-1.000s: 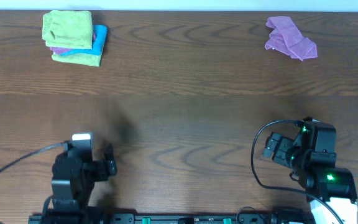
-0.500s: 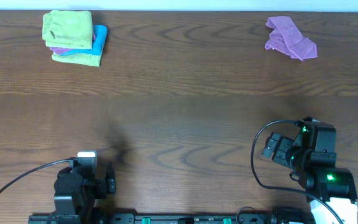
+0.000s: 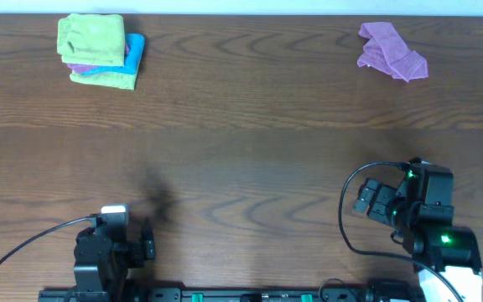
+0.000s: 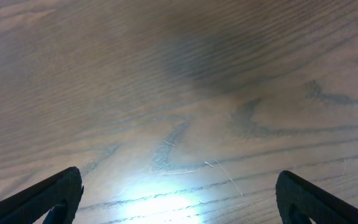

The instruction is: Fold the cloth

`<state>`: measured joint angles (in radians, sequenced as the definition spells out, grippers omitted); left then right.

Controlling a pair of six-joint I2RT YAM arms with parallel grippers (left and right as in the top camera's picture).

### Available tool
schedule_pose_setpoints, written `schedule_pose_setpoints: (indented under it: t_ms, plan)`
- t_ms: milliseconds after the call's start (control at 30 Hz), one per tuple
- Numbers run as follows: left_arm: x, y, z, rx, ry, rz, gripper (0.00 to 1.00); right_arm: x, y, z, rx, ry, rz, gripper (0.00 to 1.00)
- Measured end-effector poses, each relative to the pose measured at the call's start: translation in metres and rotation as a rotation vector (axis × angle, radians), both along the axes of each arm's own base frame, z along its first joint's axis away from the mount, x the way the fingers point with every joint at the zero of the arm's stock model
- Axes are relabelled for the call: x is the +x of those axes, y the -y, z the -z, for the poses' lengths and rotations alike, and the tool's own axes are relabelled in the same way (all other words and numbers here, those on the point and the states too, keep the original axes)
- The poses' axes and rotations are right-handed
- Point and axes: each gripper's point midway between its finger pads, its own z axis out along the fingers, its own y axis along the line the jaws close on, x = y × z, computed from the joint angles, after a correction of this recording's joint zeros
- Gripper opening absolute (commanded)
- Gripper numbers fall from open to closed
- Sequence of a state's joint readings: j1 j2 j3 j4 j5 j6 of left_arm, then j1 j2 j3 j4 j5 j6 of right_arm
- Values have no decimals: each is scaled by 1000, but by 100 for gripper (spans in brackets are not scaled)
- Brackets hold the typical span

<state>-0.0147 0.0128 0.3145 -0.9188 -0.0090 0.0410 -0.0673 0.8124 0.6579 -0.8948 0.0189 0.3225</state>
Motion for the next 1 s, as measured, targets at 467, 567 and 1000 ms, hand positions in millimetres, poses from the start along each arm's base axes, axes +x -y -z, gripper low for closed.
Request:
schedule_pose_setpoints:
  t_ms: [467, 567, 1000]
  plan:
    - [0, -2, 0, -3, 2, -21, 95, 0, 0, 0, 0, 0, 0, 99]
    - [0, -2, 0, -3, 2, -21, 95, -3, 0, -2, 1, 4, 3, 99]
    - [0, -3, 0, -1, 4, -23, 95, -16, 1, 33, -132, 352, -91, 99]
